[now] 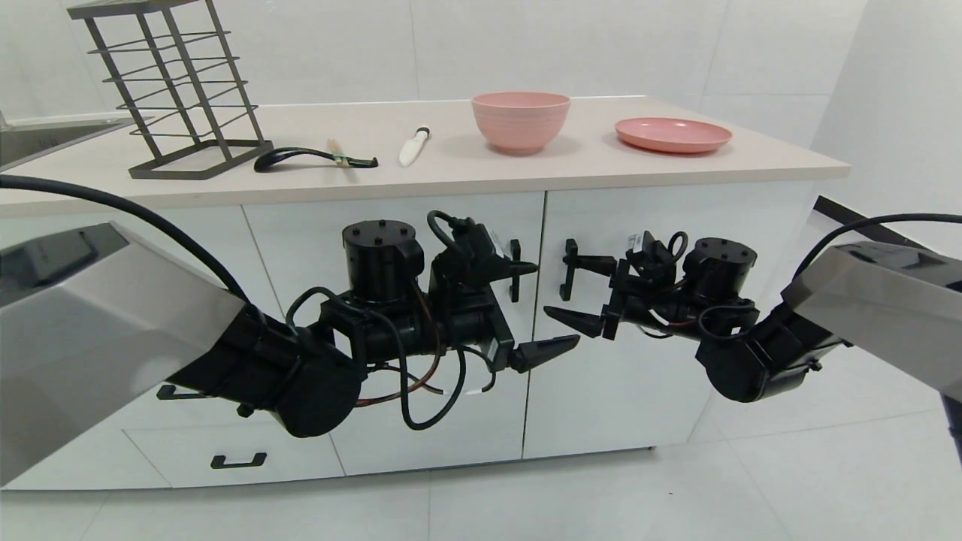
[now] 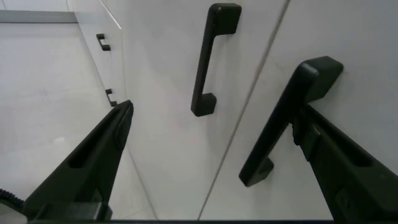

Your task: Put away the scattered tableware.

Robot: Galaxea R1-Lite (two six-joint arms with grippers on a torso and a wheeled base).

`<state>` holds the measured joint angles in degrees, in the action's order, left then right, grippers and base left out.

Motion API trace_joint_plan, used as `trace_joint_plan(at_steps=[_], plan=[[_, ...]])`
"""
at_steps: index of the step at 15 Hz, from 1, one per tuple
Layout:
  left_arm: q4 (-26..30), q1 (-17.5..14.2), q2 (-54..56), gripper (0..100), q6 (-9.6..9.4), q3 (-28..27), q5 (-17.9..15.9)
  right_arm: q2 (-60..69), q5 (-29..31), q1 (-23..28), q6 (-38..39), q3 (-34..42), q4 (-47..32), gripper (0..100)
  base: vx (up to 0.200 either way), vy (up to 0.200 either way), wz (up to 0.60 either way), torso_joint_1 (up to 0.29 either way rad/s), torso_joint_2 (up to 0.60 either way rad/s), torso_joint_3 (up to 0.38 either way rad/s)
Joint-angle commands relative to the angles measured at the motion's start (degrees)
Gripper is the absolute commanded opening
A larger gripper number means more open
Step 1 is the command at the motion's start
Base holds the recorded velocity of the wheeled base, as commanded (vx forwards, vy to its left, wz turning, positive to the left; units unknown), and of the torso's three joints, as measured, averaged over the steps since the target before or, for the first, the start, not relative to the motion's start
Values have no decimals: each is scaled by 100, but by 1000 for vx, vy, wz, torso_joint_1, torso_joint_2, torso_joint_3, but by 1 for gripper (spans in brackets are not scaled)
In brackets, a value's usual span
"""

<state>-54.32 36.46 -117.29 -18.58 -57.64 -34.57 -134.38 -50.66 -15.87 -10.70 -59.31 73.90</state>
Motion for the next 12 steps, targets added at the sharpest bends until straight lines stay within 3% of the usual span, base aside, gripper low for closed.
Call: trace_joint_plan(at_steps=[1,5,6,8,12], plan=[[18,-25,4,100,12,-28,38,-115,-84,-30,-2,-46,46,100,0,0,0,0,0,0],[44,-157,-102,100,460,-406,30,-168,-1042,-4,7,51,265,100,0,0,0,0,0,0],[44,-157,-225,100,645,-600,30,-133,-1165,14,60,156,494,100,0,0,0,0,0,0],[0,-148,-427,100,698,-811,-23,105,-1191,14,156,525,678,100,0,0,0,0,0,0],[62,-78,-928,100,715,-1602,161,931,-1358,67,165,2125,1074,100,0,0,0,0,0,0]])
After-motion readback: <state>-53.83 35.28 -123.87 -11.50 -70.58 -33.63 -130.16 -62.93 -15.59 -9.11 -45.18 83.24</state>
